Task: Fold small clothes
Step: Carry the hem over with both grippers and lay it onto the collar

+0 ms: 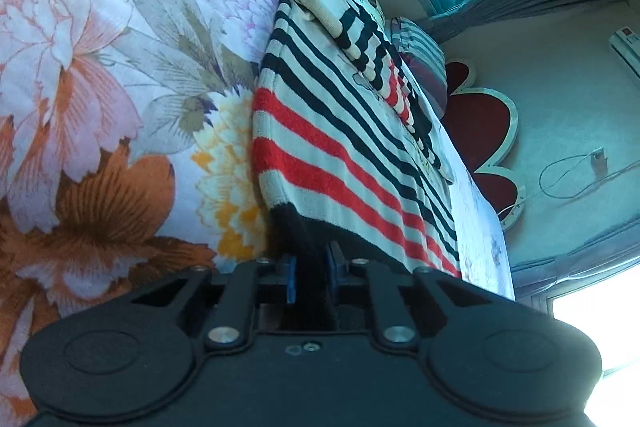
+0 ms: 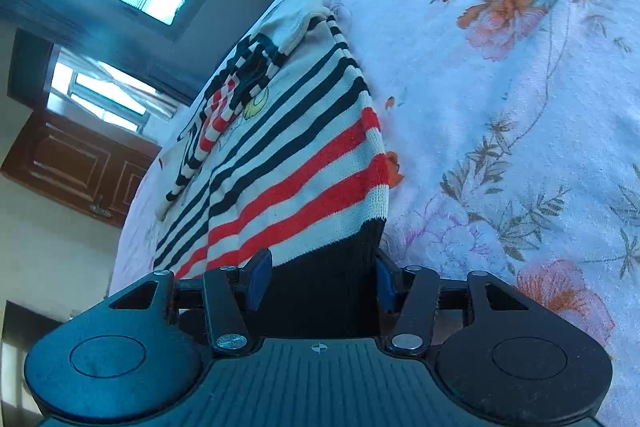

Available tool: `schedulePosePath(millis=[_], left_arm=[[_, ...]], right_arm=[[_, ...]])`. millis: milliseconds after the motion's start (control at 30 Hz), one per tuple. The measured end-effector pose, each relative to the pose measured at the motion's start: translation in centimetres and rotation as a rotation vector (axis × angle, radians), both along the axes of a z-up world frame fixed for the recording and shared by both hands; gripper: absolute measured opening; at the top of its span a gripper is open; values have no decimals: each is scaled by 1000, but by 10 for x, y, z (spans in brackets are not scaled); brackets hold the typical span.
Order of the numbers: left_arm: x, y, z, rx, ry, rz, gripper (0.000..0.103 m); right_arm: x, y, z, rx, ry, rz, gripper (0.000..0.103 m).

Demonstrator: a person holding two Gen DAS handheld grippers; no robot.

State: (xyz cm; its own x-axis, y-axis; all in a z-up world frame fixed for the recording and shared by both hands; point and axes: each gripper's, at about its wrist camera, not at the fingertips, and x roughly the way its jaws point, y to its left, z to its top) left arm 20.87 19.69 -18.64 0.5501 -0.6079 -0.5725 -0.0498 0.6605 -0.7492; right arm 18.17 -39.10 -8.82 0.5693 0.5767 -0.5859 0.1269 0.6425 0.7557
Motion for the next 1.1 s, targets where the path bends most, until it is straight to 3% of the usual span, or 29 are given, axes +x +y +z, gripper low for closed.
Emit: schedulePosePath(millis=[100,233,300,433,567,633,700,800,867,1100], left_arm=[[-11,-5,2,24,-20,-35,17],[-9,-5,-1,-1,-16,-28,17],[-4,-9,2,14,-14,-34,16],[-3,-19,12,88,-42,-30,8],[-23,-13,34,58,-172,21,7],[-28,-8,40,62,-211,32,7],[-24,-7,34,95,-180,35,7],[-13,-9,7,154,-71,32,7],[-14,-2,2,81,-60,76,6],[-9,-10,21,120,-105,90,6]], right_arm=[[-11,0,-2,5,5,29,42],[-12,-6,-11,58,28,-12,28],[-6,-3,-10,44,29,3,6],[-6,-2,1,37,-14,12,4],[-19,-10,28,91,-145,-14,4],[-24,-13,29,104,-166,-31,4],[-23,-13,17,73,-133,-34,4],[-14,-9,-16,29,20,-22,4],[-17,-12,-17,91,7,-51,4],[-10,-14,12,79,-81,-47,4]])
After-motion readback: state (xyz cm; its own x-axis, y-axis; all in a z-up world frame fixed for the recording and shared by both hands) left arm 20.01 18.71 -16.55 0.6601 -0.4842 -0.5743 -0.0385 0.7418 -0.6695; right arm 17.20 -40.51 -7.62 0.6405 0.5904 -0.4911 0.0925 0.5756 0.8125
